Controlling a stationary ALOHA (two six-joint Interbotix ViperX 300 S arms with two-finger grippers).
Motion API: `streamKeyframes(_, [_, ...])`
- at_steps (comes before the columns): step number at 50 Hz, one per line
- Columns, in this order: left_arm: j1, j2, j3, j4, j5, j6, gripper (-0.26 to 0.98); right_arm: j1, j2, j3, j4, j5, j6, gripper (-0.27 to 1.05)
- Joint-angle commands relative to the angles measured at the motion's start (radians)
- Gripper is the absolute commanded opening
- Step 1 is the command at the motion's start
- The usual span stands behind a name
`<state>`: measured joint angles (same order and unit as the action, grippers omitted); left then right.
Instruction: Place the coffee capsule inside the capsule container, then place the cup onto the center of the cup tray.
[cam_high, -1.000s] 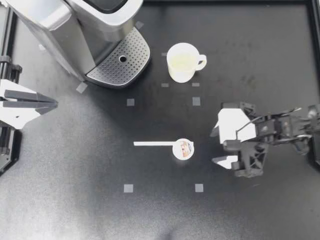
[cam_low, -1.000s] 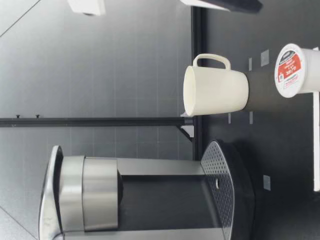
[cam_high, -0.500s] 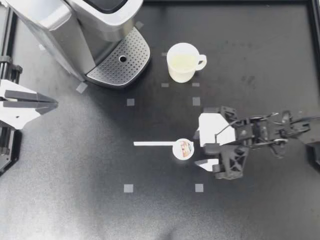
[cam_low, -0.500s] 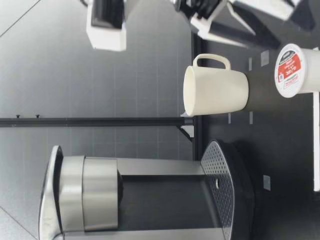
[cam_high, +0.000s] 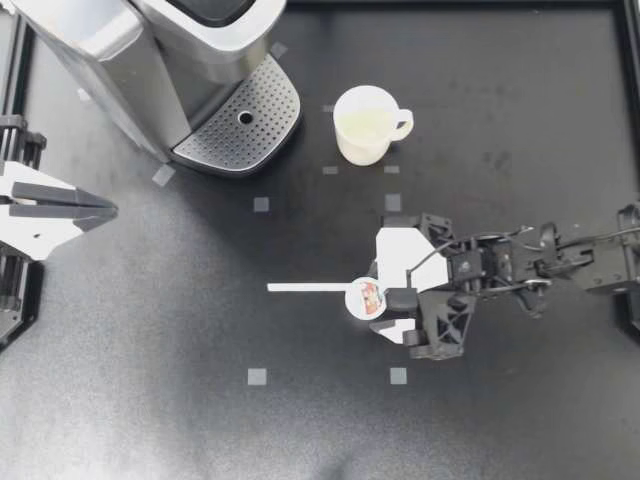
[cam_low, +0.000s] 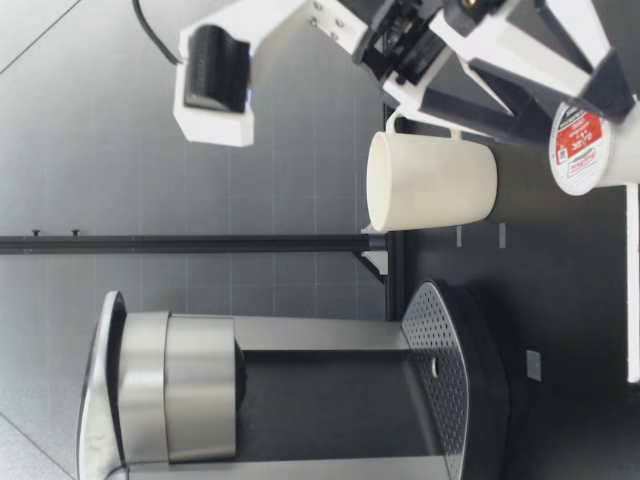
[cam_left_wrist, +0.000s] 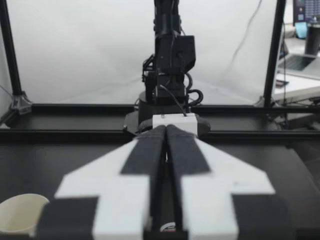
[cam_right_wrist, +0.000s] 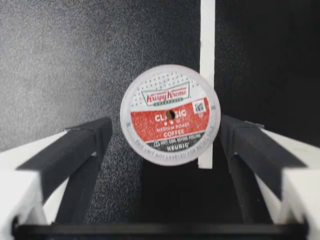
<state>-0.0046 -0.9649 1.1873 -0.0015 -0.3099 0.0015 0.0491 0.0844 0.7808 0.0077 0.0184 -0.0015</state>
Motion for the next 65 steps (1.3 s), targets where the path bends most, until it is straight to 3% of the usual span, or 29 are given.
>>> streamKeyframes(1, [-0.003,0.003,-0.014,0.0,-0.008,0.0,0.09,0.005,-0.006,-0.025,0.0,-0.009,-0.002,0.89])
streamKeyframes(25, [-0.002,-0.002,-0.015,0.0,-0.006,0.0,0.09,-0.017,0.011,-0.041,-0.003,-0.009,-0.005,0.87])
streamKeyframes(47, [-0.003,0.0,-0.018,0.0,-0.003,0.0,0.09,-0.017,0.008,-0.049,-0.003,-0.002,-0.003,0.56])
streamKeyframes(54, [-0.002,0.012,-0.029,-0.003,0.003,-0.002,0.09,-0.017,-0.008,-0.049,-0.003,0.005,0.002,0.54])
streamKeyframes(60, [0.028,0.049,-0.067,-0.015,0.043,-0.009,0.09,-0.017,-0.044,-0.049,0.002,0.015,0.006,0.54])
streamKeyframes(65, [0.08,0.115,-0.143,-0.051,0.16,-0.009,0.09,-0.015,-0.106,-0.046,0.008,0.035,0.02,0.54])
